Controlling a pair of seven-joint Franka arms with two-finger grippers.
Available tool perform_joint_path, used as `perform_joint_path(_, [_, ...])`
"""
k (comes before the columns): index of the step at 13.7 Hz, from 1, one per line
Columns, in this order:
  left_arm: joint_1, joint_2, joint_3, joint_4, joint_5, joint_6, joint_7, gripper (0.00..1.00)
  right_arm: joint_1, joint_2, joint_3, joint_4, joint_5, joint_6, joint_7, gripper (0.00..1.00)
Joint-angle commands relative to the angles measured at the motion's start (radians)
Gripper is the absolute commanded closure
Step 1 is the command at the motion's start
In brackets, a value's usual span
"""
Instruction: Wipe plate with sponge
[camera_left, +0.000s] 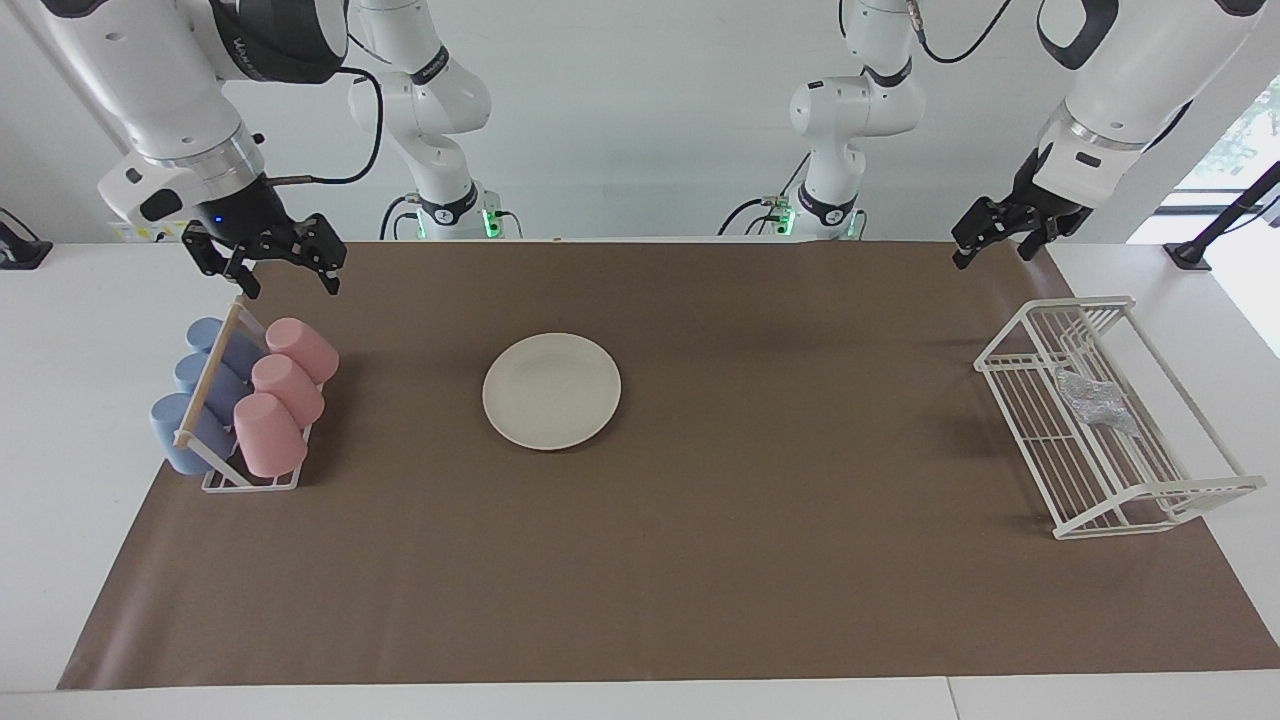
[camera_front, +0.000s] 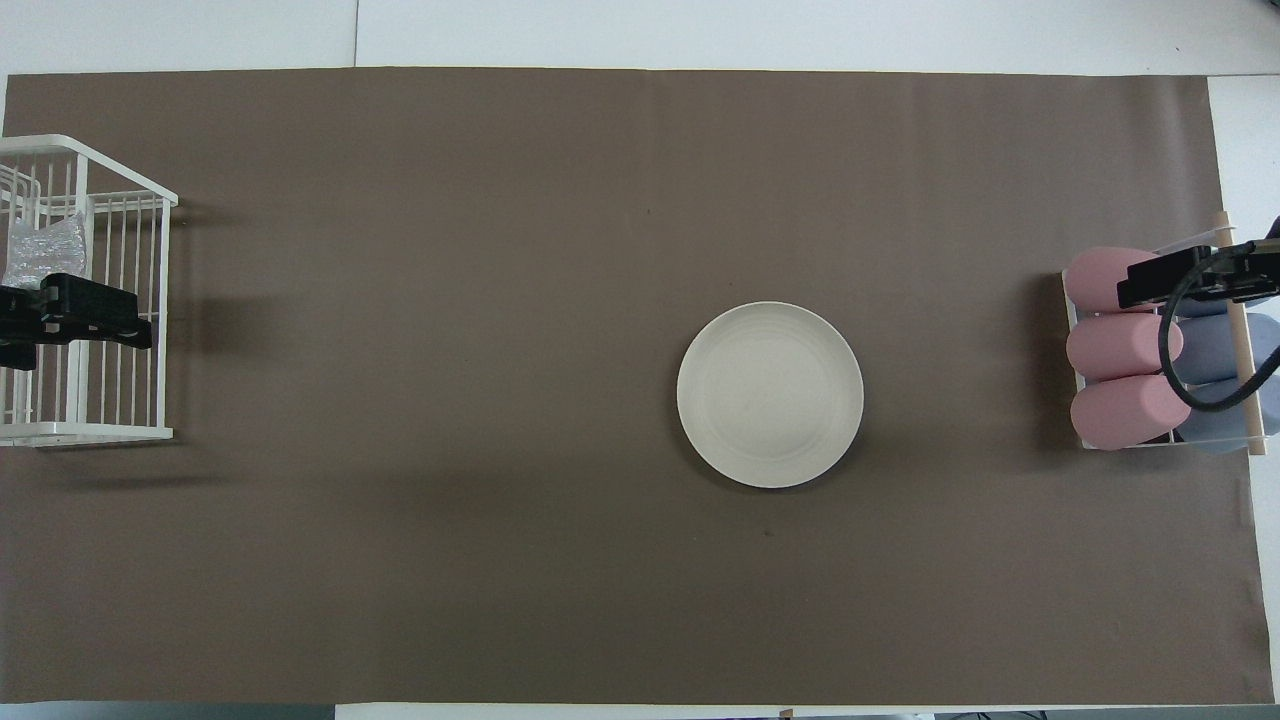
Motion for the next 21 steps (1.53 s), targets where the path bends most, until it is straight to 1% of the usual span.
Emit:
perform_joint_path(1, [0.004, -0.007, 0.000, -0.002, 0.010, 0.013, -0.001, 0.00, 0.001, 0.006, 0.004, 0.009, -0.019, -0.004, 0.024, 0.00])
perform_joint_path(6, [0.005, -0.007, 0.000, -0.004, 0.008, 0.037, -0.002, 0.00, 0.003, 0.004, 0.004, 0.009, -0.019, -0.007, 0.024, 0.00])
perform_joint_path(8, [0.005, -0.007, 0.000, -0.010, 0.013, 0.049, -0.004, 0.00, 0.003, 0.004, 0.006, 0.009, -0.020, -0.008, 0.065, 0.00])
perform_joint_path(9, [0.001, -0.007, -0.002, -0.015, 0.054, 0.069, -0.017, 0.00, 0.003, 0.004, 0.006, 0.009, -0.022, -0.014, 0.097, 0.00])
perform_joint_path(10, [-0.012, -0.002, -0.005, -0.016, 0.116, 0.088, -0.040, 0.00, 0.015, 0.004, 0.006, 0.009, -0.031, -0.016, 0.116, 0.00])
perform_joint_path(11, [-0.021, 0.005, -0.011, -0.018, 0.172, 0.097, -0.080, 0.00, 0.047, 0.006, 0.006, 0.009, -0.060, -0.016, 0.145, 0.00])
perform_joint_path(12, [-0.044, 0.010, -0.011, -0.025, 0.238, 0.103, -0.099, 0.00, 0.058, 0.006, 0.006, 0.009, -0.093, -0.018, 0.192, 0.00])
perform_joint_path(13, [-0.065, 0.037, -0.011, -0.030, 0.328, 0.109, -0.105, 0.00, 0.081, 0.006, 0.006, 0.009, -0.106, -0.025, 0.246, 0.00])
perform_joint_path(15, [-0.098, 0.071, -0.011, -0.061, 0.454, 0.140, -0.154, 0.00, 0.100, 0.004, 0.006, 0.010, -0.101, -0.041, 0.375, 0.00])
perform_joint_path(16, [-0.108, 0.097, -0.011, -0.081, 0.533, 0.160, -0.191, 0.00, 0.125, 0.004, 0.007, 0.009, -0.098, -0.044, 0.454, 0.00])
perform_joint_path(17, [-0.134, 0.146, -0.011, -0.082, 0.622, 0.166, -0.243, 0.00, 0.142, 0.003, 0.007, 0.009, -0.089, -0.047, 0.533, 0.00])
perform_joint_path(19, [-0.141, 0.230, -0.011, -0.078, 0.761, 0.177, -0.332, 0.00, 0.162, 0.004, 0.012, 0.010, -0.071, -0.044, 0.640, 0.00])
perform_joint_path(21, [-0.133, 0.277, -0.011, -0.079, 0.851, 0.212, -0.355, 0.00, 0.169, 0.009, 0.014, 0.010, -0.022, -0.030, 0.720, 0.00])
